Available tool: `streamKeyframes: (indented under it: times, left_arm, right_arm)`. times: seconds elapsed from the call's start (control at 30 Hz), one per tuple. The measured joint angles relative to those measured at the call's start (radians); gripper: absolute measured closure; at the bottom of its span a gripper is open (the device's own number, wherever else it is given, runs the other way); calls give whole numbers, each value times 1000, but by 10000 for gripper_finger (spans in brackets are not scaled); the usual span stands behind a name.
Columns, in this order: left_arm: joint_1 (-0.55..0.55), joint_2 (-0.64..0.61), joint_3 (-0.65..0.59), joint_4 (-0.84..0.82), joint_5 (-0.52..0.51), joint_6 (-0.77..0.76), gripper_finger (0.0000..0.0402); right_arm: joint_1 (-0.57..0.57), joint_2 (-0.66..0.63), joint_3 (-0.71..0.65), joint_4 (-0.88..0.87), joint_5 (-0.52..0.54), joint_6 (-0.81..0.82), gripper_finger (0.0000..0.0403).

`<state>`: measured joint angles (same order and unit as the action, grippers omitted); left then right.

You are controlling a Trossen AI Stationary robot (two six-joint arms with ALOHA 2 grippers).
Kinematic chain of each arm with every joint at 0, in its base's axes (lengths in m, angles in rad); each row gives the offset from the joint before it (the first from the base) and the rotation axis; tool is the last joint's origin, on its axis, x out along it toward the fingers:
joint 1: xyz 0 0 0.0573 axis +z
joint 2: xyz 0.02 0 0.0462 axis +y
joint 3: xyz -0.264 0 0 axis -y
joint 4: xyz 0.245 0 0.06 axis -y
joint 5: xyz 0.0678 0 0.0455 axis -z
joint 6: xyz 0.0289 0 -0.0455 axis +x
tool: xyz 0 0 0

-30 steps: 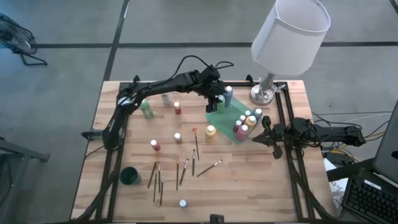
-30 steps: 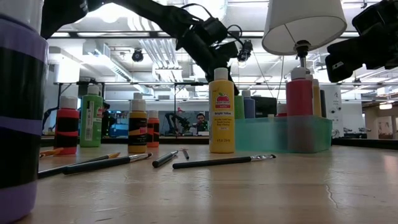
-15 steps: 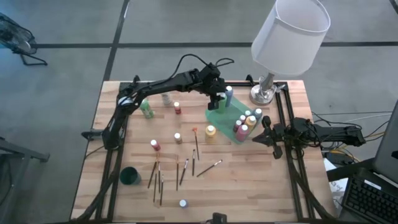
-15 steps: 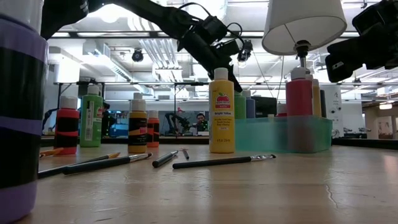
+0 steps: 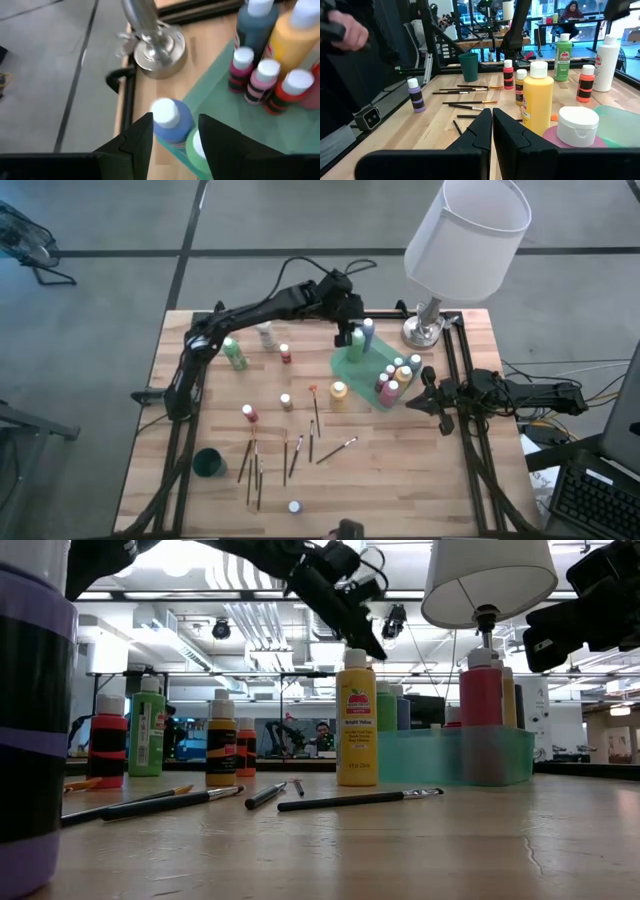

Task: Pick & Place Paint Supplies
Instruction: Put the big green paint bottle into the green bin, then put the big white paint bottle into the green bin

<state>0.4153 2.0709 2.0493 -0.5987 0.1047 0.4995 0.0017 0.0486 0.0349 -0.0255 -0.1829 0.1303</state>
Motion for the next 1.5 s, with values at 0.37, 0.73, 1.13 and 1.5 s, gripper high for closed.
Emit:
streamKeyframes:
  times: [0.37,0.73,1.13,1.5]
  left_arm:
    - [11,-29,245,-430,1,2,239]
    - [24,-167,211,-655,-6,-60,239]
    - [36,-530,-186,-531,-47,-215,239]
    - [144,-881,-622,-301,-55,-373,239]
  right_arm:
    - [0,0,0,0,0,0,390]
    - [0,0,0,0,0,0,390]
    - [0,0,0,0,0,0,390]
    - [0,0,0,0,0,0,390]
